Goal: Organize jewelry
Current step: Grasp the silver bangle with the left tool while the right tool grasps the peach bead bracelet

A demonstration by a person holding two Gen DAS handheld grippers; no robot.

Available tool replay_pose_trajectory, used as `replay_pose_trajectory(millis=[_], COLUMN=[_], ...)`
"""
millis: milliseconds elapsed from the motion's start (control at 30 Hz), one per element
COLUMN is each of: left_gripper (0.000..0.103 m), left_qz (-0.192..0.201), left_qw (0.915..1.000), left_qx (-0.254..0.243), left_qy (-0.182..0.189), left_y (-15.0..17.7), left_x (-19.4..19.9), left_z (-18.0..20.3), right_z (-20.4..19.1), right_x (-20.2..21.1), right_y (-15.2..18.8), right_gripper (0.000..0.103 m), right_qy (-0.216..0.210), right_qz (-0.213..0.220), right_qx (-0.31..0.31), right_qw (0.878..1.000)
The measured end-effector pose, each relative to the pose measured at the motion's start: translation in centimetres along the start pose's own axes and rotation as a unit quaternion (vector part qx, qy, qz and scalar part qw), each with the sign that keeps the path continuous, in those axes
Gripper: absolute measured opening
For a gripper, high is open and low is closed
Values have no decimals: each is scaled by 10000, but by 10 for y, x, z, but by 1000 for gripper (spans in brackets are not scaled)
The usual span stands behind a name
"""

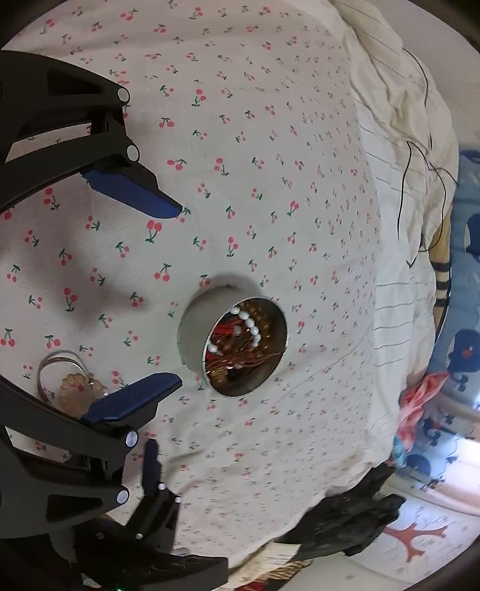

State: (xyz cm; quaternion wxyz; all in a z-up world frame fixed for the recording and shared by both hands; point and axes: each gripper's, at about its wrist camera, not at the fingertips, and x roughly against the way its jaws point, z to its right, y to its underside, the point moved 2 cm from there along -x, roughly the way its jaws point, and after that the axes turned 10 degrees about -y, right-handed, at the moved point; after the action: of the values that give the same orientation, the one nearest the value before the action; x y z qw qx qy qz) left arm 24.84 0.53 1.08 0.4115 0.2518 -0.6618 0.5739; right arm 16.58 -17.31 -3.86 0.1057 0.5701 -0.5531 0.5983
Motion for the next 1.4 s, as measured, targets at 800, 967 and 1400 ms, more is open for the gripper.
replay_pose_trajectory(millis=[800,967,1400], left_gripper=[83,83,3], left_qz=[-571,-718,-676], left_qw=[9809,9853,9964], left_qx=[-937,-1114,-479], left_qy=[-1605,-1079,-188], left_y=[75,82,74], left_x=[-22,-25,-16], left_z=[0,18,9], right_z=[16,3,-9], right_x=[-7,-13,-21], right_y=[7,9,10], right_gripper=[65,65,18], right_qy=[852,625,361], right_qz=[-257,-287,-298], right_qx=[162,366,521], right_qw=[9959,9970,9975])
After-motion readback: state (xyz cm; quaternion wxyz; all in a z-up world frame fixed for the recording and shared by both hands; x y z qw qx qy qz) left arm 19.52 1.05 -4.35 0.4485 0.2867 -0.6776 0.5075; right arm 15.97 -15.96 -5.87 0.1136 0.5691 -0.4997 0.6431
